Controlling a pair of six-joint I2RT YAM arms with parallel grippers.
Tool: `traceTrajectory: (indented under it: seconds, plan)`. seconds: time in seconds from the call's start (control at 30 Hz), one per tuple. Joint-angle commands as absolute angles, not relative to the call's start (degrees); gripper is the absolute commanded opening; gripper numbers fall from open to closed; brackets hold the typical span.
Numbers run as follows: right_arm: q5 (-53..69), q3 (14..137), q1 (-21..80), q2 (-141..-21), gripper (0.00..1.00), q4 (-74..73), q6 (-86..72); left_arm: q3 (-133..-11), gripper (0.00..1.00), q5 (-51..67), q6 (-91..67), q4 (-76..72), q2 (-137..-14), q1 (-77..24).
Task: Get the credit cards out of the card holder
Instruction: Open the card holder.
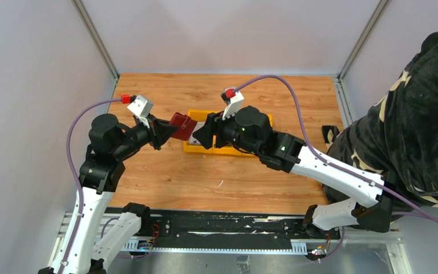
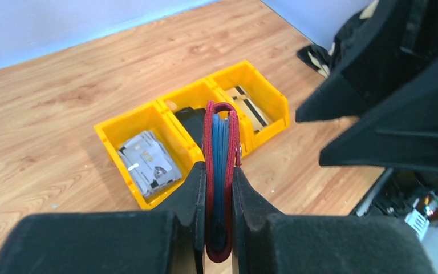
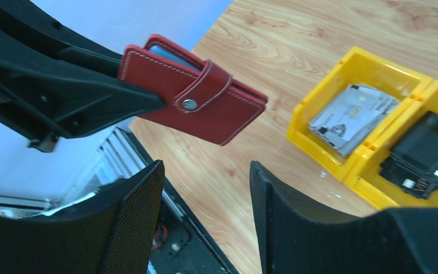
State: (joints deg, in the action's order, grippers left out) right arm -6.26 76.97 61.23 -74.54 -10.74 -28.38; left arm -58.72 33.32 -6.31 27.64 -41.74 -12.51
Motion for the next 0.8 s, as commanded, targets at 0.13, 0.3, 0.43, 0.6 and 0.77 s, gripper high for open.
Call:
traceTrajectory:
  seconds: [0.13, 0.3, 0.43, 0.6, 0.77]
  plan:
    - [-8.9, 81.05, 62.93, -81.14, 0.58, -3.85, -38.08, -56.9, 0.0, 28.37, -11.11, 18.42, -41.0, -12.66]
    - [-8.63, 81.37, 62.93, -83.38, 0.57, 0.34, -38.46, -56.58, 0.0, 29.71, -12.38, 18.56, -40.85, -12.66]
    - [-9.37, 81.68, 62.89, -84.58, 0.57, 2.41, -38.64, -55.8, 0.0, 31.4, -13.41, 18.68, -40.56, -12.66]
    - [-10.49, 81.98, 62.84, -84.86, 0.57, 2.97, -38.72, -55.38, 0.0, 33.0, -13.87, 19.1, -40.34, -12.74]
    - [-14.21, 81.36, 62.68, -84.31, 0.57, 2.24, -40.73, -55.28, 0.0, 35.66, -14.65, 18.66, -39.95, -12.74]
